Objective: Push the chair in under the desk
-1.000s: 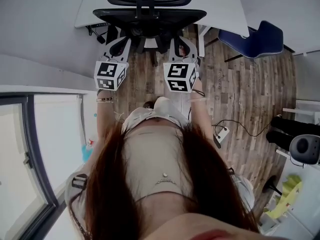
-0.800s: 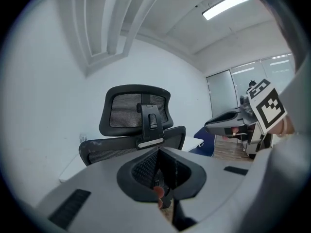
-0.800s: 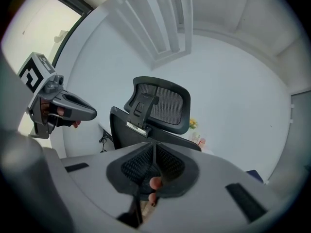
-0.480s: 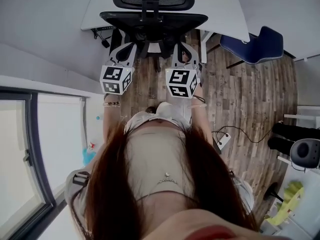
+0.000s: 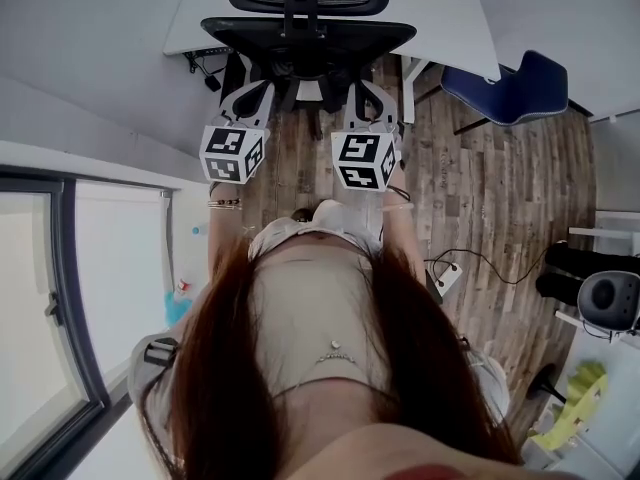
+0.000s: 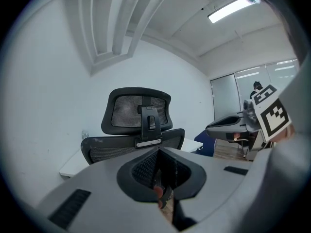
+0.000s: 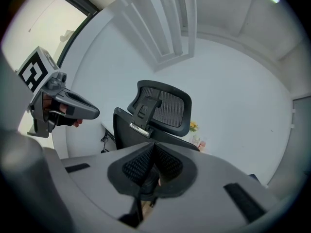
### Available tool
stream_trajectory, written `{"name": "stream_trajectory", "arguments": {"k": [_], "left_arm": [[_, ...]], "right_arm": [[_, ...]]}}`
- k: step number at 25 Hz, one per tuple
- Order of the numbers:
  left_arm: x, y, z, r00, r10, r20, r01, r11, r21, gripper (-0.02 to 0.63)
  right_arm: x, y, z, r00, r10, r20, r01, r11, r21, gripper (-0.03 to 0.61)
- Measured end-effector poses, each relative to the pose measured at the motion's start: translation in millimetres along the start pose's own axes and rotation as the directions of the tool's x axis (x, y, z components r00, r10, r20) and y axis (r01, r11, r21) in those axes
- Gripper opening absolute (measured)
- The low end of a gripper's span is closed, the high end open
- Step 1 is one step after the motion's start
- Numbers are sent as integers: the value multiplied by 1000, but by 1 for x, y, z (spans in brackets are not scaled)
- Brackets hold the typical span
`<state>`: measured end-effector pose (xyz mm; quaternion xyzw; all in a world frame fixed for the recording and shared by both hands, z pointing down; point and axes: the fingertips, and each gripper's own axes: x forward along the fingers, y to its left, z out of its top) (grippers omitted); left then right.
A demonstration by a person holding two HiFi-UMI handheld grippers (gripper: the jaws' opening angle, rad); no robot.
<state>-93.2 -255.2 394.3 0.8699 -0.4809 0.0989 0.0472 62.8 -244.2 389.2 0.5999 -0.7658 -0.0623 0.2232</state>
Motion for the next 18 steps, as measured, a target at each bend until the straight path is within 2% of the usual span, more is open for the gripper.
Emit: {"name": "stream_trajectory", "arguments": {"k": [5,18], "left_arm": [[1,-2,-4,1000,10,-13,-10,1000,18,5],[13,-1,-3,1000,2,-20,-2,1000,3,5]], "right_arm": [[0,1,-2,1000,1,4,-1,1000,-9,26],[12,0,-2,1000,3,21,-2,1000,-16,26]]}}
